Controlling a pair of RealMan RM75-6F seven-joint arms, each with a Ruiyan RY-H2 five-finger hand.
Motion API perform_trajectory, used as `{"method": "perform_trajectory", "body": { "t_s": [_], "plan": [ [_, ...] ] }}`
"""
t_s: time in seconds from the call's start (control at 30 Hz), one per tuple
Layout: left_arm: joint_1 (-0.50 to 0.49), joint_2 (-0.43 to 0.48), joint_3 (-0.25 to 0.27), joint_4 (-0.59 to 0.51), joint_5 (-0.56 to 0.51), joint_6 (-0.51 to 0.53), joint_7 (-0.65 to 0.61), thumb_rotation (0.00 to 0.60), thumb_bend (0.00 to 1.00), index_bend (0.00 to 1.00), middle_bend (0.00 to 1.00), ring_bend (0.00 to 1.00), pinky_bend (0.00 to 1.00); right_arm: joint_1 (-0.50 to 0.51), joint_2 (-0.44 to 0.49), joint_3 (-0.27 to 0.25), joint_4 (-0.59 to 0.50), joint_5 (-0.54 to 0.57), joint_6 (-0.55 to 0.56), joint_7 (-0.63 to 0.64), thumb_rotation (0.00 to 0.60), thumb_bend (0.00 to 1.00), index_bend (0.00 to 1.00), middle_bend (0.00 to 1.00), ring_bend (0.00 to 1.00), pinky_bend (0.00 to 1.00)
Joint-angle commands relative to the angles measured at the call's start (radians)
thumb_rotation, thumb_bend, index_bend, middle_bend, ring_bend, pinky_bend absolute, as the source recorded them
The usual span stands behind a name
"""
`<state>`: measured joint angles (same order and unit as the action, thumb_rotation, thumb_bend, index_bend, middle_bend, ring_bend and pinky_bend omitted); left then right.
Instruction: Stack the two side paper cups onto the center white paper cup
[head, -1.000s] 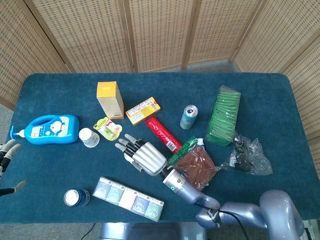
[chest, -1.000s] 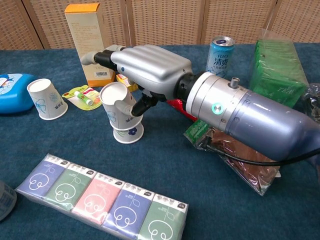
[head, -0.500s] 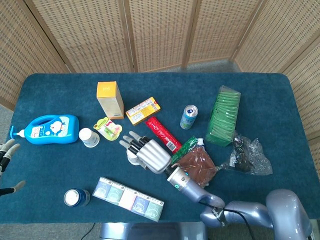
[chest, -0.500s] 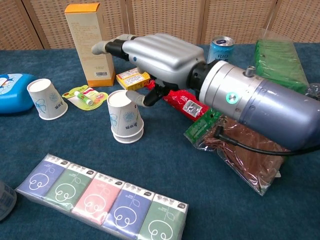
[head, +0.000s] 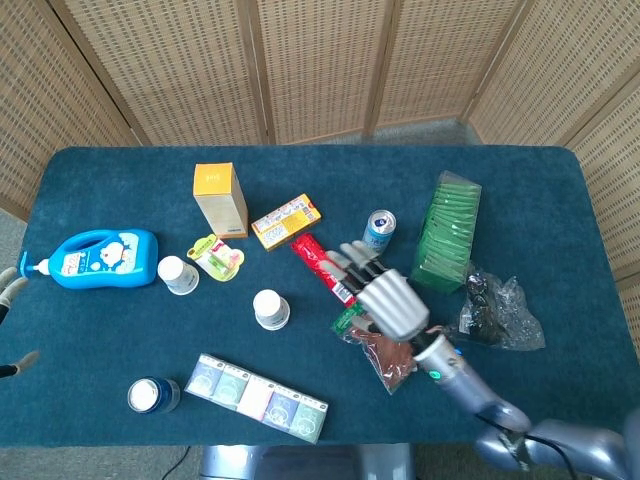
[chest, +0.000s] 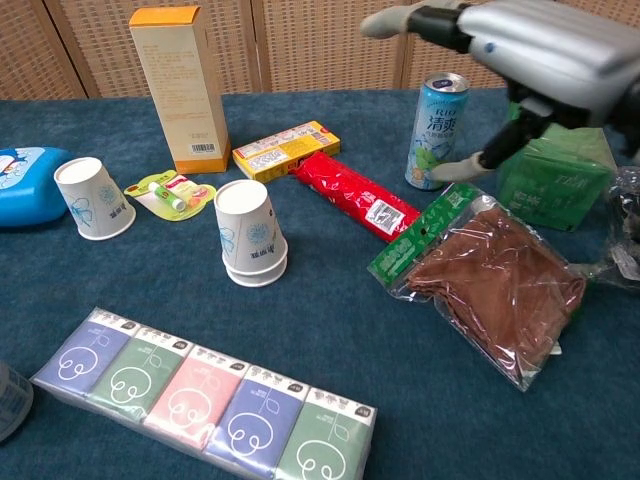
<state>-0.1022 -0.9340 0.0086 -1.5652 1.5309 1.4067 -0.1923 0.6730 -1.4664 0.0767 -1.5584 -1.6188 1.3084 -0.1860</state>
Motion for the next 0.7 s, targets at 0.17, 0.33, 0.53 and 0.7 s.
{"method": "perform_trajectory", "body": {
  "t_s": [0.17, 0.33, 0.53, 0.7],
  "plan": [
    [-0.028, -0.003, -0.006, 0.015, -0.019, -0.052, 0.021, 0.600, 0.23, 0.00, 0.00, 0.00, 0.00, -0.103, 0.111, -0.048, 0.045, -0.022, 0.091, 0.143, 0.600, 0.06, 0.00, 0.00, 0.00, 0.13],
    [-0.040, -0.009, -0.011, 0.004, -0.027, -0.066, 0.050, 0.600, 0.23, 0.00, 0.00, 0.00, 0.00, -0.142, 0.121, -0.061, 0.132, -0.026, 0.120, 0.240, 0.599, 0.07, 0.00, 0.00, 0.00, 0.13],
    [-0.070, -0.015, -0.019, -0.034, -0.036, -0.104, 0.121, 0.600, 0.23, 0.00, 0.00, 0.00, 0.00, -0.200, 0.106, -0.068, 0.260, -0.014, 0.166, 0.346, 0.600, 0.07, 0.00, 0.00, 0.00, 0.13],
    [-0.109, -0.018, -0.032, -0.085, -0.062, -0.159, 0.198, 0.600, 0.23, 0.00, 0.00, 0.00, 0.00, -0.258, 0.108, -0.060, 0.341, 0.027, 0.198, 0.390, 0.600, 0.07, 0.00, 0.00, 0.00, 0.13]
  ]
}}
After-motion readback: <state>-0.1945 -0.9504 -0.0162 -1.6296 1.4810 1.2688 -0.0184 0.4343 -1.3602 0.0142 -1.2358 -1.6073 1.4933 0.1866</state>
